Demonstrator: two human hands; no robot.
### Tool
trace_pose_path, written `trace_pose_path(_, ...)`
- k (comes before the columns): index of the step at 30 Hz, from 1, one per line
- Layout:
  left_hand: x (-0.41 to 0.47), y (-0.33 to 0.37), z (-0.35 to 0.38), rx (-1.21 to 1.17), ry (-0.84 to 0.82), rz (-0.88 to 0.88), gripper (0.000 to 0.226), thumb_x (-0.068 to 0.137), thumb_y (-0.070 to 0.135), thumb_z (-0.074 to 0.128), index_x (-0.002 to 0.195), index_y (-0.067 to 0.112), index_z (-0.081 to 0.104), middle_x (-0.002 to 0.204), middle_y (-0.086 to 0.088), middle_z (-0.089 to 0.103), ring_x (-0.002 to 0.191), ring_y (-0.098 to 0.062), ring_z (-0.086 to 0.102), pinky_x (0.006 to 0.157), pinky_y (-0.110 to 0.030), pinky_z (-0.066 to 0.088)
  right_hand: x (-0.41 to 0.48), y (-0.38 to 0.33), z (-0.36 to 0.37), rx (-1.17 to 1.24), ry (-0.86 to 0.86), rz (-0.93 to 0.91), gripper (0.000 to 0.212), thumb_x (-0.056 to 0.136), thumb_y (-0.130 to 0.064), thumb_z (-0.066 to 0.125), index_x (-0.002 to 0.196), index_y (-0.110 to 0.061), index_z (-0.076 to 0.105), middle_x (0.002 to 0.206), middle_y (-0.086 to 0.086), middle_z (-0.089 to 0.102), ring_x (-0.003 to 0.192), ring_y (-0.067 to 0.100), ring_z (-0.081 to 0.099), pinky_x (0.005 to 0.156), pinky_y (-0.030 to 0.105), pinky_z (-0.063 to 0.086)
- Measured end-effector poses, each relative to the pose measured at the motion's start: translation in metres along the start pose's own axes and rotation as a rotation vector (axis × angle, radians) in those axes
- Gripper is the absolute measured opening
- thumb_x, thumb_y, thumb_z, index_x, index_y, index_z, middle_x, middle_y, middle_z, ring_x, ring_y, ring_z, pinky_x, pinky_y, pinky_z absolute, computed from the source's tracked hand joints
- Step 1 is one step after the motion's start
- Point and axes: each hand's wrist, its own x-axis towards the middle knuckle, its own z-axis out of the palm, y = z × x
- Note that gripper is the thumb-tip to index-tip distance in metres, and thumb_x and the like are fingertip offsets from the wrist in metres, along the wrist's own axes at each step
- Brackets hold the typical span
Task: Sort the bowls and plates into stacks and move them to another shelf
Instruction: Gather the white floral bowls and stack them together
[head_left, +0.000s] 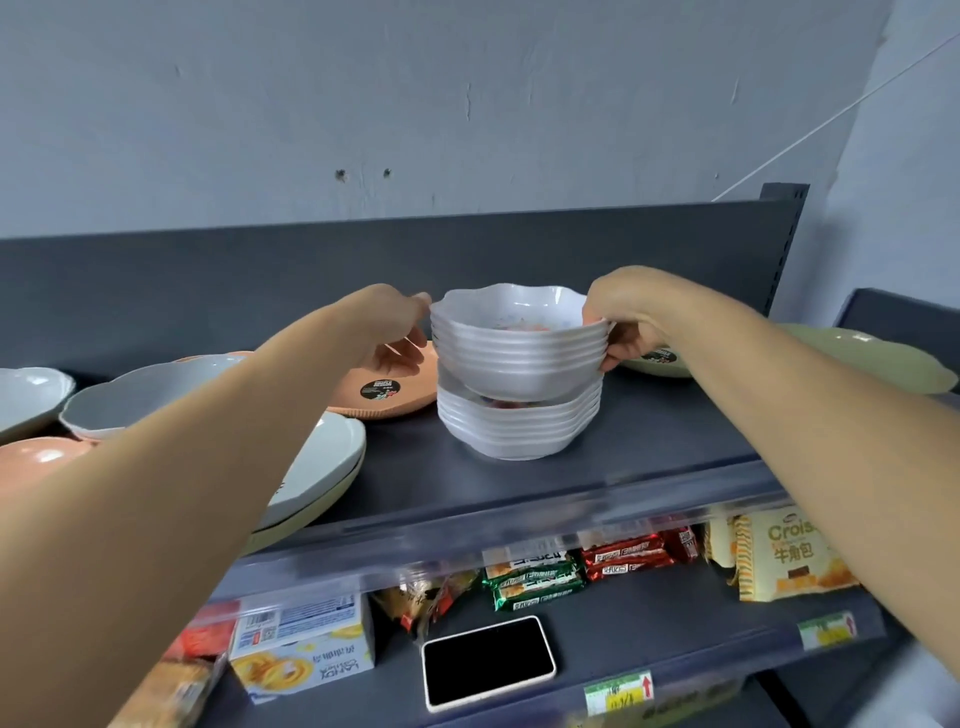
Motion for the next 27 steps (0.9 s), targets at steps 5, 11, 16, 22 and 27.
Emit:
trace_pose_path(5,-0.017,-0.007,-0.002,-0.022,-0.083,0.024,0.058,0.095,0.053,0.032,0.099,-0.001,0.055,0.086,-0.014,0.055,0.074,-0.03,0.057,0.068,-0.035,0.054,-0.002,-0.002,0.014,-0.008,0.015,0.058,0.021,0.09,-0.003,0.04,0.075,0.0,0.054,0.066,0.016,0.058,0.023,0.018,0.055,0.028,0.008,0.034)
trace_pose_path(11,-0.016,-0.013,0.003,-0.037,-0.175,0.071,0.054,0.093,0.056,0.037,0.107,0.008,0.057,0.098,-0.011,0.052,0.075,-0.026,0.053,0.069,-0.038,0.053,-0.016,0.007,0.016,0.061,0.023,0.058,0.016,0.09,-0.005,0.04,0.079,-0.003,0.053,0.069,0.011,0.058,0.05,0.02,0.06,0.031,0.01,0.036)
trace_pose_path(16,-0.011,-0.014,0.01,-0.029,-0.157,0.112,0.051,0.096,0.05,0.036,0.105,0.005,0.058,0.096,-0.011,0.052,0.078,-0.025,0.054,0.07,-0.038,0.055,-0.02,0.004,0.012,0.01,0.072,0.013,0.022,0.091,-0.003,0.038,0.073,-0.003,0.051,0.06,0.011,0.056,0.036,0.014,0.054,0.032,0.011,0.033)
trace_pose_path(22,-0.005,-0.012,0.016,-0.115,-0.135,0.116,0.039,0.096,0.043,0.038,0.096,0.009,0.057,0.083,-0.007,0.054,0.07,-0.02,0.053,0.071,-0.031,0.052,-0.018,0.009,0.01,0.064,0.075,0.064,0.018,0.09,-0.01,0.038,0.077,-0.007,0.05,0.068,0.007,0.054,0.048,0.016,0.057,0.031,0.007,0.035)
trace_pose_path(27,-0.007,-0.009,0.021,-0.196,-0.116,0.117,0.024,0.096,0.028,0.04,0.088,0.011,0.055,0.074,-0.004,0.052,0.064,-0.017,0.051,0.063,-0.029,0.049,-0.016,0.006,0.008,0.075,0.021,0.056,0.019,0.092,-0.002,0.035,0.079,-0.004,0.049,0.075,0.012,0.056,0.059,0.022,0.057,0.03,0.012,0.042)
